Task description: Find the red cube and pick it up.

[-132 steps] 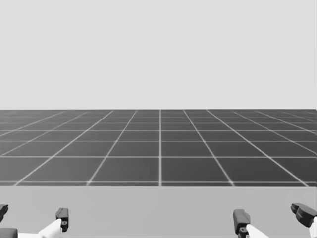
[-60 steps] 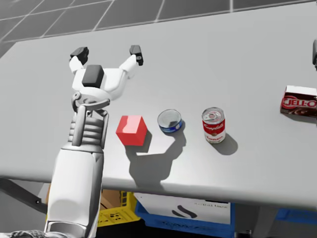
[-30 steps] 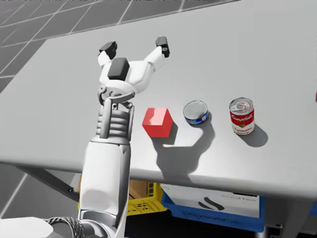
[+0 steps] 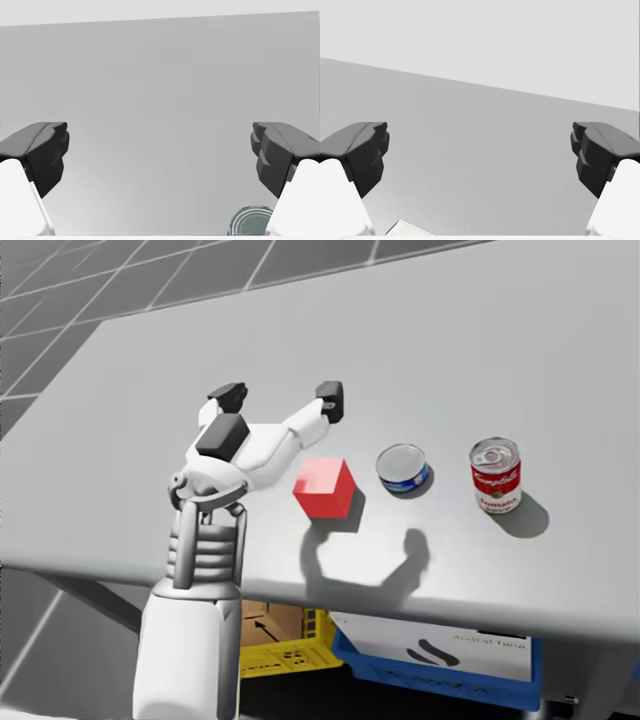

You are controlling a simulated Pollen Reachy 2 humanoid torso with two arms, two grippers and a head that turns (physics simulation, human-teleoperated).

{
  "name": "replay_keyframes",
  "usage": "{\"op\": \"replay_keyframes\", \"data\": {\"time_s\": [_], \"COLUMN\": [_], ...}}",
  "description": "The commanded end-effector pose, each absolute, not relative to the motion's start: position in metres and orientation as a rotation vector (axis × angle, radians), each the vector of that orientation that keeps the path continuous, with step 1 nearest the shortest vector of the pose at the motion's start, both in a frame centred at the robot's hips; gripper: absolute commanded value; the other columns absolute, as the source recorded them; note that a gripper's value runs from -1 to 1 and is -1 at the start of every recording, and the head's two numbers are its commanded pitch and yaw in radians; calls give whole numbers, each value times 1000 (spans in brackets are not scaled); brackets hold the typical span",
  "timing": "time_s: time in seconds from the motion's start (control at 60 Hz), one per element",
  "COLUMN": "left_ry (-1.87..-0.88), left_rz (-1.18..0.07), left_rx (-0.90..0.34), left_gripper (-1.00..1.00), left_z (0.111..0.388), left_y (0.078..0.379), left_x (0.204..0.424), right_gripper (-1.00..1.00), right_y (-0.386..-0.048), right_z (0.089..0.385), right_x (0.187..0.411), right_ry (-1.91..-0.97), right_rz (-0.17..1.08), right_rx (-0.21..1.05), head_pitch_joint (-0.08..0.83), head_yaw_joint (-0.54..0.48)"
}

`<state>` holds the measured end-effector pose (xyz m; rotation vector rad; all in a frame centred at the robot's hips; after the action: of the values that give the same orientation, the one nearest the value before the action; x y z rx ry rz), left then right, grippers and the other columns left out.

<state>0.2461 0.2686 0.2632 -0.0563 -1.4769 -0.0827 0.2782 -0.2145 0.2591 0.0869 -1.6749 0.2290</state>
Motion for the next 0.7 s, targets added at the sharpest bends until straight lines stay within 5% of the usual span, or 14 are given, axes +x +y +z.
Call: {"op": "replay_keyframes", "data": {"time_s": [0.017,0.317,0.7], "left_ry": [-1397,-1307,-1259], "left_rz": [-94,-83,-14], "left_rx": [-41,-36,-35], "left_gripper": [-1000,-1000,-1000], "left_z": [240,195,143], "left_y": [272,263,257], "left_x": [216,195,224], "right_gripper": [-1000,-1000,-1000], "right_y": [-215,-215,-216], "right_z": [258,258,258], "right_x": [279,279,279], "right_ry": [-1673,-1675,-1679], "right_rz": [228,227,225], "right_rx": [83,78,68], "head_pitch_joint": [747,746,745], "head_yaw_joint": [437,436,426]}}
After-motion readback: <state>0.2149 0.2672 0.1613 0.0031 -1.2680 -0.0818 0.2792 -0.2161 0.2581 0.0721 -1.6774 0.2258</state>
